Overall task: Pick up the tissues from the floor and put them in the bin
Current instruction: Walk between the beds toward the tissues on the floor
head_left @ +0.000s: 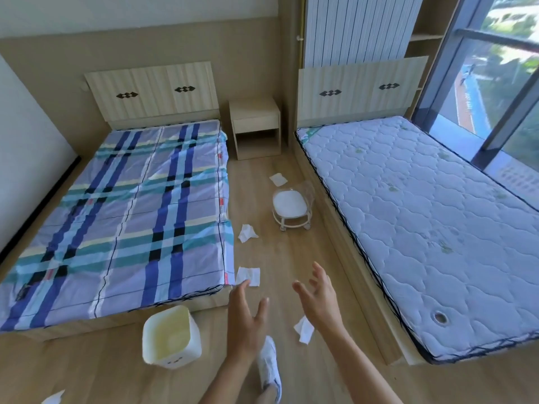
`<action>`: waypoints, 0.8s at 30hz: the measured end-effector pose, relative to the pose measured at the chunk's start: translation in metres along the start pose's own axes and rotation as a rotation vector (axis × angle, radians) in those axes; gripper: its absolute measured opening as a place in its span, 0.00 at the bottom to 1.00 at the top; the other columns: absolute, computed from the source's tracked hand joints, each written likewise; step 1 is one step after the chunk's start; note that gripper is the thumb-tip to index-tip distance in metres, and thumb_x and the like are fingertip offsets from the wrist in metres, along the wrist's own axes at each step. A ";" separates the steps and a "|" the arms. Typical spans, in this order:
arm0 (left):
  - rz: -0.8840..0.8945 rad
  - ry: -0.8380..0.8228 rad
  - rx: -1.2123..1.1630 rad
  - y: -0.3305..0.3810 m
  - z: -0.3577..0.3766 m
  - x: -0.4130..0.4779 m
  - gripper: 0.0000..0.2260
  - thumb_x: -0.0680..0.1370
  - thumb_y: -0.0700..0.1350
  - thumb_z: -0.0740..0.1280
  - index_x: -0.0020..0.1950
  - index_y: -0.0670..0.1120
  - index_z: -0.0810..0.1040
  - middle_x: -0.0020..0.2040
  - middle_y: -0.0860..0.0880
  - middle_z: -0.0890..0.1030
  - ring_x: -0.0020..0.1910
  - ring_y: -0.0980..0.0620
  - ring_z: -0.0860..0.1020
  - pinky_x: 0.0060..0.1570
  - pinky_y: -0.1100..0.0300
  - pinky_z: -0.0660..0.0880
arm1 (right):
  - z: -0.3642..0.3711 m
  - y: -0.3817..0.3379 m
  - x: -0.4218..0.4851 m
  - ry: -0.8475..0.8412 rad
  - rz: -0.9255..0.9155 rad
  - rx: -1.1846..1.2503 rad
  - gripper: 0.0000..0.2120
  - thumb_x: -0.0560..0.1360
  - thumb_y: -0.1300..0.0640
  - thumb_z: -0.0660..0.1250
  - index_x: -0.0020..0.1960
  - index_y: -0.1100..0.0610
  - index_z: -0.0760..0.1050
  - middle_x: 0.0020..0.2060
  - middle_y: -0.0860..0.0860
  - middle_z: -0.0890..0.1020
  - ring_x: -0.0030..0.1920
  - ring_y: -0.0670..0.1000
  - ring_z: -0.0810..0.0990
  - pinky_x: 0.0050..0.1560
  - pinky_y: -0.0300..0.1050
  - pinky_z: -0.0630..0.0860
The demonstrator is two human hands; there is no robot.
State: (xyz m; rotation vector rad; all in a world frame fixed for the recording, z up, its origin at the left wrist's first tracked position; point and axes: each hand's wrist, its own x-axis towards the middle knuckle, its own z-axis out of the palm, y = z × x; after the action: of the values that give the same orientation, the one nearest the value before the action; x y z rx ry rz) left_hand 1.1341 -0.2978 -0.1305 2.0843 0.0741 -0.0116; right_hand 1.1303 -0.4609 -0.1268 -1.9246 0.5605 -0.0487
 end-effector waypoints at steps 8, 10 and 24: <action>0.022 -0.054 -0.003 0.035 0.038 0.241 0.21 0.77 0.45 0.67 0.70 0.47 0.69 0.66 0.54 0.71 0.66 0.55 0.70 0.60 0.67 0.66 | 0.033 -0.067 0.221 0.015 0.069 0.009 0.35 0.77 0.49 0.70 0.78 0.53 0.59 0.72 0.55 0.71 0.68 0.53 0.74 0.67 0.52 0.72; 0.026 -0.043 -0.004 0.050 0.039 0.287 0.21 0.77 0.45 0.67 0.70 0.46 0.70 0.67 0.52 0.71 0.66 0.56 0.70 0.58 0.73 0.64 | 0.038 -0.090 0.264 0.021 0.061 0.027 0.34 0.76 0.49 0.70 0.78 0.52 0.59 0.71 0.54 0.71 0.68 0.52 0.74 0.66 0.51 0.72; 0.010 0.031 0.073 0.075 0.104 0.619 0.21 0.77 0.46 0.68 0.69 0.47 0.70 0.67 0.50 0.72 0.61 0.61 0.67 0.58 0.72 0.61 | 0.111 -0.174 0.630 -0.069 0.133 0.177 0.34 0.77 0.51 0.69 0.78 0.52 0.58 0.73 0.56 0.70 0.71 0.56 0.72 0.67 0.55 0.73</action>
State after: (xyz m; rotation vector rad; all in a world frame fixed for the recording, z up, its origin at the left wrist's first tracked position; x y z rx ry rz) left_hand 1.7587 -0.3950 -0.1407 2.1585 0.0826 0.0244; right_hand 1.7840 -0.5655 -0.1592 -1.7076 0.6158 0.0523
